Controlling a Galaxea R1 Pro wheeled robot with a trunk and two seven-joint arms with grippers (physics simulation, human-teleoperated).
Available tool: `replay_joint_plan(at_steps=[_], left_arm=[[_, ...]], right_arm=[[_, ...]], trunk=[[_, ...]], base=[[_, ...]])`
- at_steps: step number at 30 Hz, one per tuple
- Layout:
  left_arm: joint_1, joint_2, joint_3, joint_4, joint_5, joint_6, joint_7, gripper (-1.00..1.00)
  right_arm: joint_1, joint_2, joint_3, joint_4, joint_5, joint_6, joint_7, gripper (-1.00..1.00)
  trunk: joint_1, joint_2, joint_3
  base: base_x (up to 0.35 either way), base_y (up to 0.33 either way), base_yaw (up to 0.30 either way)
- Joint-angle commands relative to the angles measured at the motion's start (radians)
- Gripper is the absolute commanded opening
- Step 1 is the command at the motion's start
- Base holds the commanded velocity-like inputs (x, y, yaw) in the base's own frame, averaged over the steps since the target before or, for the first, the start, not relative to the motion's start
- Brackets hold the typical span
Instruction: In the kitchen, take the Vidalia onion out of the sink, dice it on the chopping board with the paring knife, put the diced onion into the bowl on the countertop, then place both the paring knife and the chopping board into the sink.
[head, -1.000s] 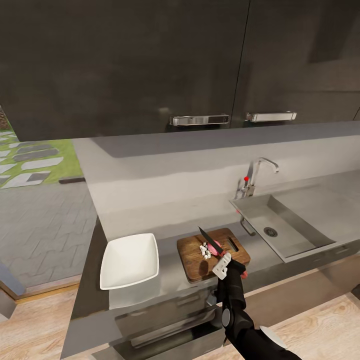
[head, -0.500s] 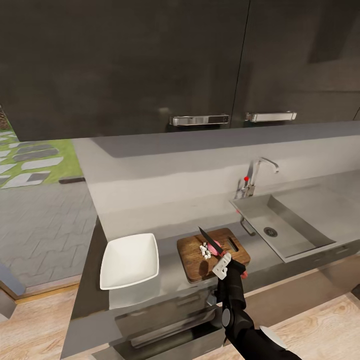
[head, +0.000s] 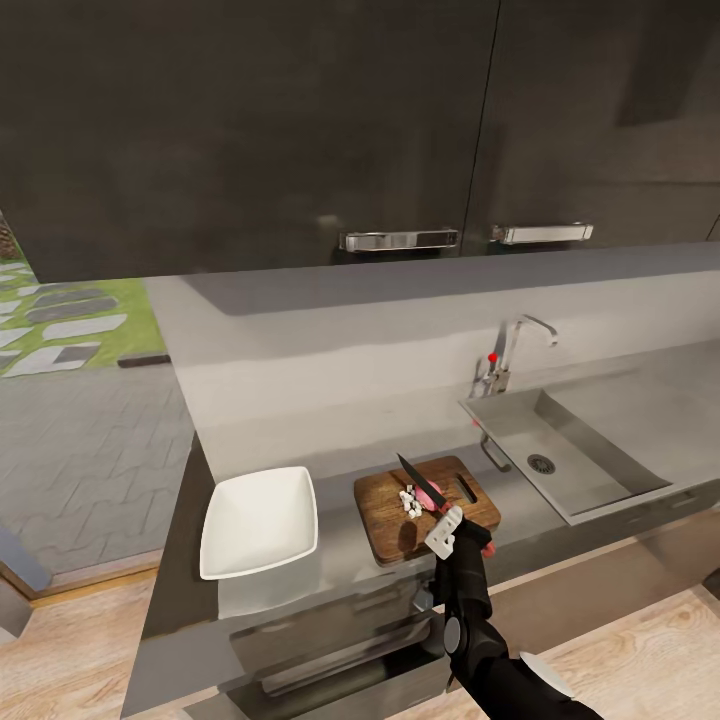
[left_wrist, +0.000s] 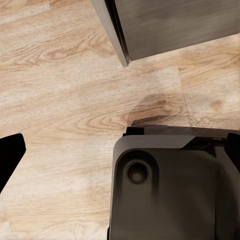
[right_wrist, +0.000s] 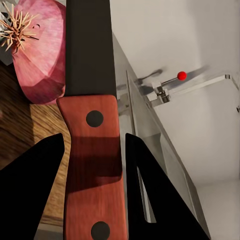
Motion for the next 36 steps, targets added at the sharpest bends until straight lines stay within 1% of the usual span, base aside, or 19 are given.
replay_joint_plan(at_steps=[1,16,26,36], left_arm=[[-0.002,-0.001,-0.009,0.004,0.010,-0.007,0.001,1.00],[-0.002,-0.001,-0.009,0.004,0.010,-0.007,0.001,1.00],[-0.002,-0.001,-0.009,0.004,0.010,-0.007,0.001,1.00],[-0.002,-0.001,-0.009,0.004,0.010,-0.007,0.001,1.00]], right_arm=[[-0.001,-0.001,0.003,0.000,0.003,0.007,-0.001,-1.00],[-0.001,0.000,0.005,0.002,0.002,0.007,-0.001,-1.00],[-0.001,0.001,0.005,0.026,0.002,0.007,-0.001,-1.00],[-0.001,0.000,0.005,0.020,0.006,0.004,-0.002,-1.00]], trunk=[[0.001,-0.002,-0.002],[0.001,-0.002,-0.002],[0.001,-0.002,-0.002],[0.001,-0.002,-0.002]], base=[[0.000,0.000,0.000],[0.000,0.000,0.000],[0.000,0.000,0.000],[0.000,0.000,0.000]])
